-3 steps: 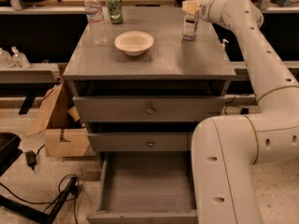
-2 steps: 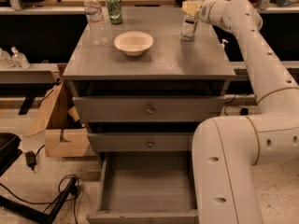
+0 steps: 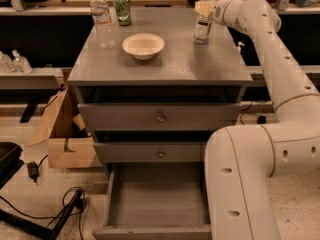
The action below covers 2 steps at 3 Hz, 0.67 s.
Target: Pick blue plastic bottle from bottom drawer and place on counter
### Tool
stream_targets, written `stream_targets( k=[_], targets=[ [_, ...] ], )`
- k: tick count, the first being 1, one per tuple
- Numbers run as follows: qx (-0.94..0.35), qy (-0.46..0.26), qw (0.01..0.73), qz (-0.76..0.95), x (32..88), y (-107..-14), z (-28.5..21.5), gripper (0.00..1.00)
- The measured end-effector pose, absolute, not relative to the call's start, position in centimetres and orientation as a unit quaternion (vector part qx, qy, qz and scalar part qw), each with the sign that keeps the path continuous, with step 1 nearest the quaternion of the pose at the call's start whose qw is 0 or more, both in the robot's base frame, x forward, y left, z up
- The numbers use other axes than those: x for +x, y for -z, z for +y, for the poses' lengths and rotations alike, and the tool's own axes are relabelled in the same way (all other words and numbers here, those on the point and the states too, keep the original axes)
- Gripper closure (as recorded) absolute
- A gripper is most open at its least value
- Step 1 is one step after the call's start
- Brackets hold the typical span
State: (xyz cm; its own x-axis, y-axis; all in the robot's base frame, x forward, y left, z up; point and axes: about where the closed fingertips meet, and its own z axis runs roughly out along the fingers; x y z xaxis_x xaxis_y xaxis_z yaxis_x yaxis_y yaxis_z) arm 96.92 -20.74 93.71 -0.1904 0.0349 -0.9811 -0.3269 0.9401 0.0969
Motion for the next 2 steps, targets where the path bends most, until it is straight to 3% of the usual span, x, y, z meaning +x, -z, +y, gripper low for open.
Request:
stream_targets(
  k=[2],
  targets=[
    [-0.096, -0.144, 0.629, 0.758, 96.89, -93.75, -20.72, 0.07]
  ],
)
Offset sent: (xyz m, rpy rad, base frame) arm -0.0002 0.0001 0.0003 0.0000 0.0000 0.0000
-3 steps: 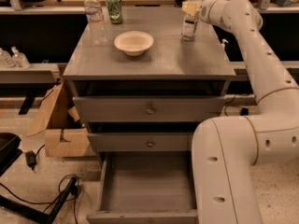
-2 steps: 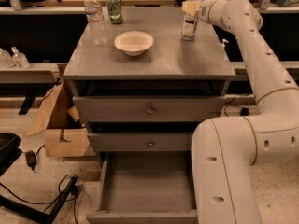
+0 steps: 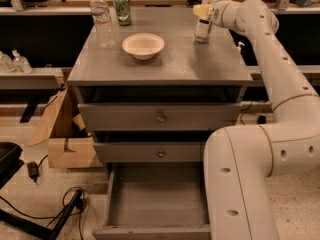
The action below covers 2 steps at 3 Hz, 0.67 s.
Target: Pick blue plastic bottle from bottom drawer and place on counter
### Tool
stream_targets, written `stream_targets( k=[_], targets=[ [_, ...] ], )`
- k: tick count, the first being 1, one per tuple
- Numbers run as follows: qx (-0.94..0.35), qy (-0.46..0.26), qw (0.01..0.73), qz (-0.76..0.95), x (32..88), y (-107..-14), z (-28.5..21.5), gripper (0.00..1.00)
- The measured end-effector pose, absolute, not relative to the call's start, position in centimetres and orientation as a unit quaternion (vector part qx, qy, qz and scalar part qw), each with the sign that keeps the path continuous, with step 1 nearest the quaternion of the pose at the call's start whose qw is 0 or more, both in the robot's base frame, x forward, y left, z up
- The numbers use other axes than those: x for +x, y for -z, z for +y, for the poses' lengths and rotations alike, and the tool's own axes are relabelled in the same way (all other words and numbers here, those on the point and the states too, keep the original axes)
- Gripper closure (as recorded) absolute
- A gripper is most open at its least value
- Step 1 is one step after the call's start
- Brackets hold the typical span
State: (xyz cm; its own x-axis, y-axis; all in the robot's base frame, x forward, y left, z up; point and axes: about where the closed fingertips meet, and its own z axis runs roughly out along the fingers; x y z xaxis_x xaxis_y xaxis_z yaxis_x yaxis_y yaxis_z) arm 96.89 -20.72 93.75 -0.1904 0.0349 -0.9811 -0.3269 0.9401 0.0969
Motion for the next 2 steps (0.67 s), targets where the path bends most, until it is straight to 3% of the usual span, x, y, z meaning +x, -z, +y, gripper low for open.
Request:
stream_targets(
  k=[1, 2],
  targets=[
    [-0.097, -0.145, 0.628, 0.758, 96.96, -93.6, -20.56, 0.0],
    [-0.097, -0.145, 0.628, 0.758, 96.96, -93.6, -20.56, 0.0]
  ],
)
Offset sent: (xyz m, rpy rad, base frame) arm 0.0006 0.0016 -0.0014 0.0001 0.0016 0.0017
